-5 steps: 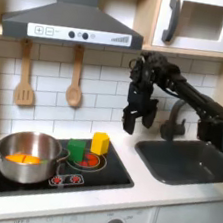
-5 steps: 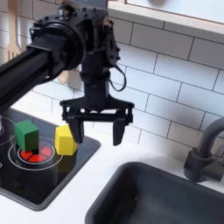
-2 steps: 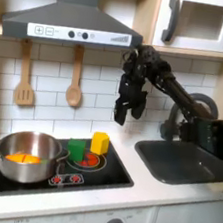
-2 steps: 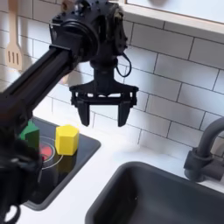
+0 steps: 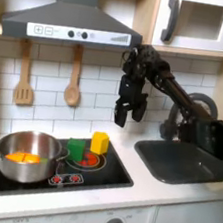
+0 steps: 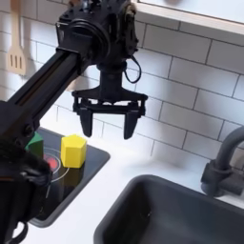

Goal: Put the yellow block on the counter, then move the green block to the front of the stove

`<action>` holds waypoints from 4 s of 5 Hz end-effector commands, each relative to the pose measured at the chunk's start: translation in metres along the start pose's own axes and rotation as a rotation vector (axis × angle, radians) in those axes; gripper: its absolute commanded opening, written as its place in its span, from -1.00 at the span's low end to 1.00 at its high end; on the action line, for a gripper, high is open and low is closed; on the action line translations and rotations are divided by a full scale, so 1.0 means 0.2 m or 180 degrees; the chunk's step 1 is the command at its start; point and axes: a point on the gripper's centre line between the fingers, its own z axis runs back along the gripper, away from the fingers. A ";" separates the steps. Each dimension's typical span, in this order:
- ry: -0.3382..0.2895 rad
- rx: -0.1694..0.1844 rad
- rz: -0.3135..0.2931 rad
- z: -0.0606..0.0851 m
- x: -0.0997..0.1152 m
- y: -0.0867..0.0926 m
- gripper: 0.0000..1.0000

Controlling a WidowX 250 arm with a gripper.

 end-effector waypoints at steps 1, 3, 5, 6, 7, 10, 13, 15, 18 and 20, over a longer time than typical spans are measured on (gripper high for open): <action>0.0027 0.0048 0.0028 0.02 -0.03 0.12 1.00; 0.0122 -0.0047 -0.0182 0.10 -0.17 0.16 1.00; -0.0006 -0.0071 -0.0106 0.11 -0.13 0.22 1.00; -0.0130 -0.0091 0.0044 0.10 -0.06 0.23 1.00; -0.0100 -0.0028 0.0125 0.05 -0.02 0.23 1.00; -0.0087 0.0016 0.0301 0.04 0.04 0.26 1.00; -0.0042 0.0165 0.0305 0.00 0.03 0.30 1.00; 0.0123 0.0223 0.0273 -0.07 0.00 0.32 1.00; 0.0020 0.0197 0.0309 -0.07 0.02 0.31 1.00; 0.0046 0.0250 0.0335 -0.11 0.02 0.29 1.00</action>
